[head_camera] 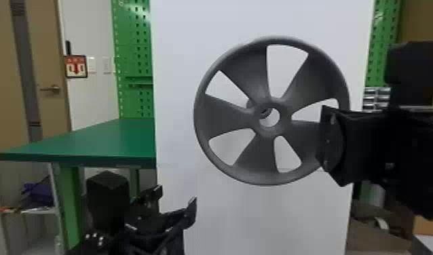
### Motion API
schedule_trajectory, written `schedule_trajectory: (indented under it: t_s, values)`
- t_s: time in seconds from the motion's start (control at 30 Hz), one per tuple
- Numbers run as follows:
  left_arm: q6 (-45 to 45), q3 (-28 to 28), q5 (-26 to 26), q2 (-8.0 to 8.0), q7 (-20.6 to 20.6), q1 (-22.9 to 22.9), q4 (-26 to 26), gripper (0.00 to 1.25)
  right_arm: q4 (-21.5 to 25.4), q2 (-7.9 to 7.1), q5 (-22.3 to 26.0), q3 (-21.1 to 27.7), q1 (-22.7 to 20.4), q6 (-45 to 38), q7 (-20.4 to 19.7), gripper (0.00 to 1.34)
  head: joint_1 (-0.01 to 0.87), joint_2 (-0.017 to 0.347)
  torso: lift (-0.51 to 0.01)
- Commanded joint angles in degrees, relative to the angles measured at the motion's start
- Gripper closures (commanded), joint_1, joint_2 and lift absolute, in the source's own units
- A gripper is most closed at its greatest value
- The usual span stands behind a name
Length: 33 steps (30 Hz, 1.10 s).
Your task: Hold the wheel and insert it
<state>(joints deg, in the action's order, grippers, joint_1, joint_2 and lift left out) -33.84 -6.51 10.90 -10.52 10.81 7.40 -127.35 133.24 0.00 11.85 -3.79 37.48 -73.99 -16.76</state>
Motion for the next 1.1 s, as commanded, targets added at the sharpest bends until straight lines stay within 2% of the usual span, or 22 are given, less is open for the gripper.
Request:
schedule_trajectory:
  t_s: [0.0, 0.33, 1.07]
  values:
    - [0.0, 0.0, 0.0, -0.03, 0.0, -0.01, 0.0, 0.42, -0.17, 0.05, 0.9, -0.34, 0.67, -0.37, -0.03, 1.19, 0.181, 0.098, -0.494]
    - [0.0, -0.17, 0.0, -0.12, 0.0, -0.01, 0.09, 0.42, -0.35, 0.05, 2.83, -0.78, 1.9, -0.46, 0.06, 1.19, 0.181, 0.098, -0.494]
    - [0.0, -0.09, 0.0, -0.12, 0.0, -0.19, 0.09, 0.42, -0.61, 0.05, 2.65, -0.43, 1.99, -0.37, -0.03, 1.19, 0.181, 0.098, -0.494]
